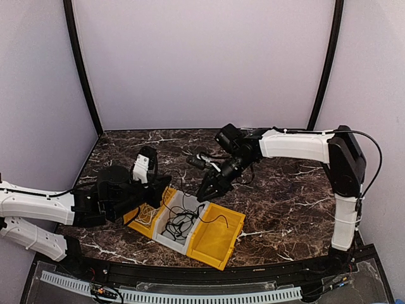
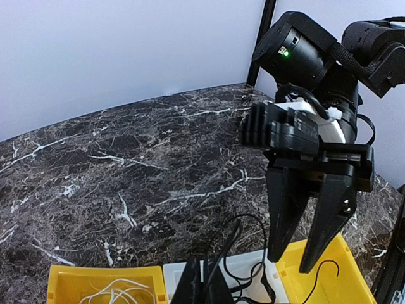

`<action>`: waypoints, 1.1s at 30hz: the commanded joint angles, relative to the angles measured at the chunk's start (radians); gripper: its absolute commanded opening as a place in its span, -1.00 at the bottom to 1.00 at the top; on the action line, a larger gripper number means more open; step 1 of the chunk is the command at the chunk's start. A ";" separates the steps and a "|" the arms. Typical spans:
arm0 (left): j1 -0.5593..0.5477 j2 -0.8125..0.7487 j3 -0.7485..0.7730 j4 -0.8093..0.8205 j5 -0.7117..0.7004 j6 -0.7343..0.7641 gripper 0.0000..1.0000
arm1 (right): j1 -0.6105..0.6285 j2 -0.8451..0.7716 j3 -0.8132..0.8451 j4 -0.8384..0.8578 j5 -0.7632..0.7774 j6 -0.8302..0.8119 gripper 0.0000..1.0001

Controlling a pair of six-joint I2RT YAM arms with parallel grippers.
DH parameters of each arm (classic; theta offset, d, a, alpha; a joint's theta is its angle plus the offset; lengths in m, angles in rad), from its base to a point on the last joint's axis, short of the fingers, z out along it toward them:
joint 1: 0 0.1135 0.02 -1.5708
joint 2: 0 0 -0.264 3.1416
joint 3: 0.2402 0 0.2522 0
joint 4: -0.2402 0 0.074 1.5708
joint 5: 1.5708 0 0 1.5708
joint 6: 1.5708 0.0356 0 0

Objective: Untangle the cables

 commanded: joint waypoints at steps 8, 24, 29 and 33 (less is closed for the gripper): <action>0.001 -0.188 0.029 -0.345 0.040 0.013 -1.00 | -0.054 -0.163 -0.040 -0.162 0.089 -0.110 0.07; 0.002 -0.260 0.107 -0.570 -0.117 0.099 -1.00 | -0.352 -0.483 -0.307 -0.122 0.176 -0.128 0.12; 0.003 -0.241 0.153 -0.632 -0.206 0.133 -1.00 | -0.422 -0.566 -0.398 -0.107 0.185 -0.131 0.12; 0.003 -0.253 0.163 -0.609 -0.190 0.191 -1.00 | -0.474 -0.621 -0.472 -0.066 0.188 -0.123 0.12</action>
